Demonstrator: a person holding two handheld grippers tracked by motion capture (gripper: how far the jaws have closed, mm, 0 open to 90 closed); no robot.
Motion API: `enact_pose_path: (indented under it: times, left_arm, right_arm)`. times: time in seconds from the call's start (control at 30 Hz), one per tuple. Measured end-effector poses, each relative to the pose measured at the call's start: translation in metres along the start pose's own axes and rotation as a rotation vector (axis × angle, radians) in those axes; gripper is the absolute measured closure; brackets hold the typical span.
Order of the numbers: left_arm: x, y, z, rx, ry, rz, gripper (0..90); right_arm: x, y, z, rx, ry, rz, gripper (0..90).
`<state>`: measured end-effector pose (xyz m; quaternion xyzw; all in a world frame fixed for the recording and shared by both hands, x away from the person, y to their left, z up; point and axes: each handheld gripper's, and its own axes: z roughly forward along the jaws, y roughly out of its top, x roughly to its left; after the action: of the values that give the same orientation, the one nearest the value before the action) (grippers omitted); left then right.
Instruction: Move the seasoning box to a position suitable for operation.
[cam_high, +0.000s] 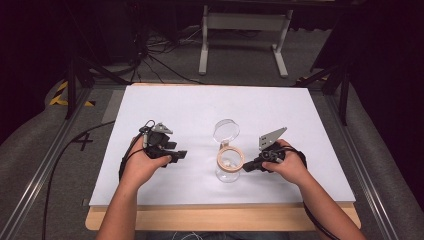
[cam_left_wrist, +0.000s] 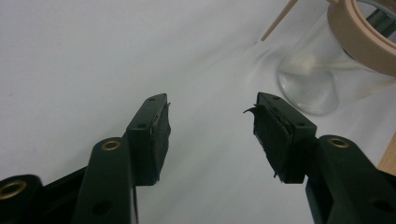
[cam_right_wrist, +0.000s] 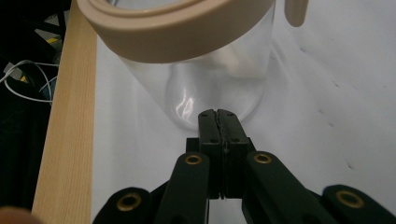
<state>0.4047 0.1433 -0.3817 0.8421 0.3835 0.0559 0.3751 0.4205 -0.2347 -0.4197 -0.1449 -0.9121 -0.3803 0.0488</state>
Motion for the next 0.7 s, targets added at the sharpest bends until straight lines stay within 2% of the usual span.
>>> enact_pose_path:
  times: [0.3,0.7]
  left_arm:
    - [0.002,-0.001,-0.001,-0.008,-0.006,-0.003,51.0]
    - [0.004,0.001,0.001,-0.002,-0.029,0.001,59.0]
  right_arm:
    - [0.007,0.005,0.008,0.015,0.033,-0.02,90.0]
    - [0.012,0.006,0.018,0.032,0.041,-0.029,90.0]
